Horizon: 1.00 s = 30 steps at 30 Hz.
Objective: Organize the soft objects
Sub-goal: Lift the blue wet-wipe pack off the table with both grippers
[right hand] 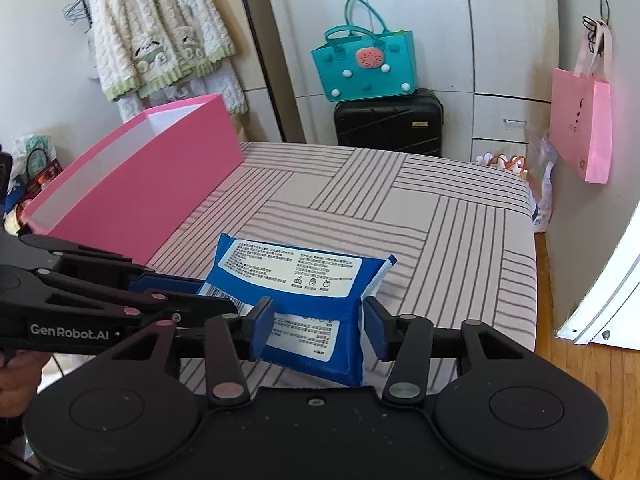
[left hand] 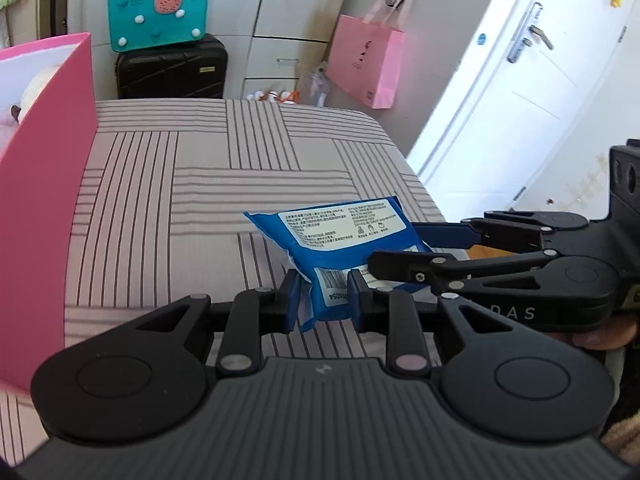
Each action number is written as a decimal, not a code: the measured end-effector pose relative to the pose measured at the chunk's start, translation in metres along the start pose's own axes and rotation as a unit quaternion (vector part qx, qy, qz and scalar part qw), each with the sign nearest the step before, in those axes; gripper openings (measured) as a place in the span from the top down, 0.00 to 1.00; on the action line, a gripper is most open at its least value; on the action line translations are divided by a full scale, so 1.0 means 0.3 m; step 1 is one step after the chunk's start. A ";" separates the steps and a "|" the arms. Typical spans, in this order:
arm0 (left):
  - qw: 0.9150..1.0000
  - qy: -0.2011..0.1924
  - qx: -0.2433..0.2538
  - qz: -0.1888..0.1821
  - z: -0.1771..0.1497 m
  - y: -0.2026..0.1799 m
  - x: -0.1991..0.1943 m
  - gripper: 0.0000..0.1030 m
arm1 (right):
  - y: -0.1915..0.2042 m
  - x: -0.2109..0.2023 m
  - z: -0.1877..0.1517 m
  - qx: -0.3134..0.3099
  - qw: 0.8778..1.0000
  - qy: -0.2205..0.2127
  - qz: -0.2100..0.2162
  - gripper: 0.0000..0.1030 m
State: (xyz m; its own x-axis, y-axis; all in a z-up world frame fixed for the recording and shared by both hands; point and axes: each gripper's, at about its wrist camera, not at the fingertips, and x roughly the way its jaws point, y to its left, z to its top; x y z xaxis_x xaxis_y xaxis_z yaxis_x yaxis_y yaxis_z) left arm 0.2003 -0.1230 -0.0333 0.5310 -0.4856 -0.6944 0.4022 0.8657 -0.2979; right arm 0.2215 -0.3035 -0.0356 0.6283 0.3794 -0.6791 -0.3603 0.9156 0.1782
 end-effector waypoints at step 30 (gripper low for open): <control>0.997 -0.003 0.070 -0.028 -0.100 0.061 -0.420 0.77 | 0.363 -0.273 -0.008 -0.122 0.990 0.008 0.070 0.38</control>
State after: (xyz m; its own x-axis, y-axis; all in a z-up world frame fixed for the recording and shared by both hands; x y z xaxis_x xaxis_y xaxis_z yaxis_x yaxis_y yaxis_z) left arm 0.1183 -0.0423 0.0292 0.5084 -0.5339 -0.6757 0.5314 0.8119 -0.2416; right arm 0.1291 -0.2351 0.0377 0.5496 0.4969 -0.6716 -0.6010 0.7935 0.0954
